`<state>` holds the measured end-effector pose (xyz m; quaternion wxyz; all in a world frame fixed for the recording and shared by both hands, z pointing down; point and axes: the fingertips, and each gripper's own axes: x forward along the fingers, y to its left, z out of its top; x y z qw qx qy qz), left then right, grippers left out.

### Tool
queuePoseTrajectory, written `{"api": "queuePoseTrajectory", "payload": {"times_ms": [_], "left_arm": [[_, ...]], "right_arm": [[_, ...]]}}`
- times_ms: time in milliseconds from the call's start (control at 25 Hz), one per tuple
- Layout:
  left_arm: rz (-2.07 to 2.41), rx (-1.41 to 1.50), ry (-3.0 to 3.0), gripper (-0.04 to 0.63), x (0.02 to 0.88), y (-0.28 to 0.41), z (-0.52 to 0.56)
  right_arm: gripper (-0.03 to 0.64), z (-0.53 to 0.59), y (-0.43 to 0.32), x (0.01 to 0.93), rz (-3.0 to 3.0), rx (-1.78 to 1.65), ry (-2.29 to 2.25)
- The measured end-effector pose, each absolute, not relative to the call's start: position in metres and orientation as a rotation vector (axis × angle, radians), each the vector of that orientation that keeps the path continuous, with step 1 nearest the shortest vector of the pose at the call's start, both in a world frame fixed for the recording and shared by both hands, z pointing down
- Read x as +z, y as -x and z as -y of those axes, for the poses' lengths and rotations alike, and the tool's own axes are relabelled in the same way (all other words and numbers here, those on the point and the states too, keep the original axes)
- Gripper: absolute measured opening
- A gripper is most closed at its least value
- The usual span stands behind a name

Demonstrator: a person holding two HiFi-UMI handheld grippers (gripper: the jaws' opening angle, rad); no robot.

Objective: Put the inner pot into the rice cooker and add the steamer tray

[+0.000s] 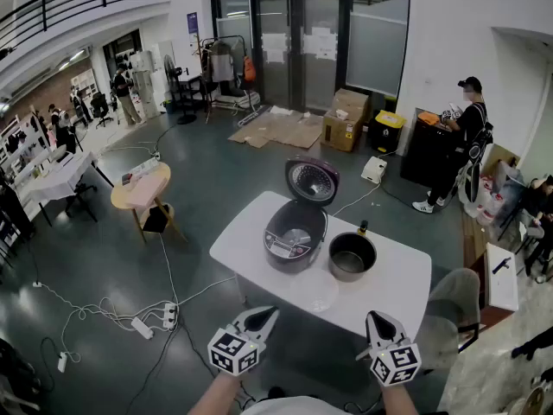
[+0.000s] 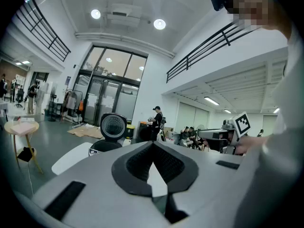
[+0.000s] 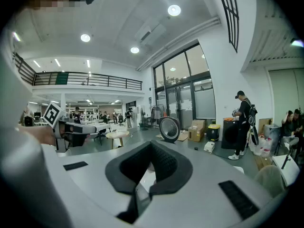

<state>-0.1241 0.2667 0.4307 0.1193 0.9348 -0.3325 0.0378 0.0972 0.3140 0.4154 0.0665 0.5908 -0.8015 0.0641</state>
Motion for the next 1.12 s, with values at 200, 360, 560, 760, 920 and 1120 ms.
{"api": "queuePoseTrajectory", "payload": {"times_ms": [200,360,560,760,920,1120], "left_arm": [[0.971,0.109,-2.731,0.013,0.428,0.126,-0.265],[0.973,0.106,-2.730,0.012,0.430,0.125,-0.263],[0.972,0.114,-2.733,0.014,0.431,0.124,-0.262],[0.967,0.117,-2.731,0.014,0.434,0.126,-0.258],[0.973,0.118,-2.719,0.014,0.439,0.130,-0.254],[0.961,0.099,-2.714,0.034,0.440,0.137,-0.248]], "right_arm": [[0.000,-0.313,-0.095,0.415,2.411,0.187,-1.782],[0.002,-0.312,-0.094,0.418,2.417,0.186,-1.763],[0.003,-0.311,-0.099,0.419,2.412,0.236,-1.814],[0.006,-0.311,-0.094,0.422,2.411,0.242,-1.800],[0.028,-0.310,-0.089,0.425,2.397,0.241,-1.798],[0.051,-0.309,-0.084,0.425,2.379,0.246,-1.819]]}}
